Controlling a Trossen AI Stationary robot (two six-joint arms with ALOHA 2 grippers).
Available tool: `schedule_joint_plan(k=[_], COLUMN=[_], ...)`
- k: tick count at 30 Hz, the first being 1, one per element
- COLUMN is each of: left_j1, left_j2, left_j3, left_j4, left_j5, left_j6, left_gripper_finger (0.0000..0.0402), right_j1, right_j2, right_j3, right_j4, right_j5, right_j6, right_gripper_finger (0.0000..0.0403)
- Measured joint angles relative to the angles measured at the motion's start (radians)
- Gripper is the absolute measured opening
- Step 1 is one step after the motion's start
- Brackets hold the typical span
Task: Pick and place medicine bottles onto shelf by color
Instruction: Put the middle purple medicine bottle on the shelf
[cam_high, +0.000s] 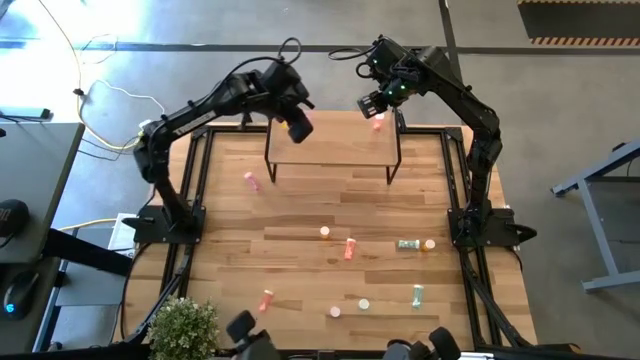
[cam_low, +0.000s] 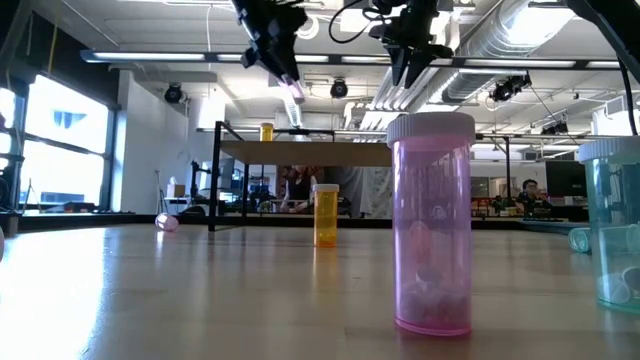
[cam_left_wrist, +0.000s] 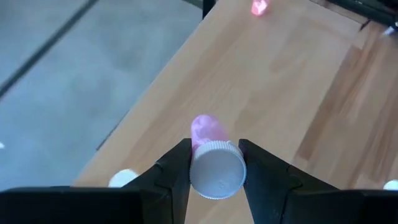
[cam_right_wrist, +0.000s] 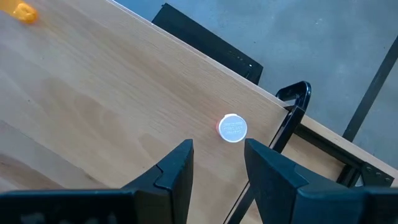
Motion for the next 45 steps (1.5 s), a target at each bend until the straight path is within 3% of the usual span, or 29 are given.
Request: schedule_joint_plan(k=[22,37,45], left_j1=[0.01,0.012,0.012], left_j2=[0.214,0.222,0.22], left_j3=[0.04,0.043,0.153], left_j4=[0.009,0.017,-0.093], left_j5=[-0.026,-0.039,-0.014], left_j6=[-0.037,-0.036,-0.036], left_gripper_finger=[0.0115,0.0115,0.0115], right_j1=[0.001,0.001,0.001], right_j2=[0.0,0.0,0.0], right_j3=[0.0,0.0,0.0], right_j4=[0.0,0.001,0.004], right_j5=[0.0,0.0,0.0], right_j6=[-0.053,-0.08,-0.08], right_gripper_finger=[0.0136,0.0136,0.0136])
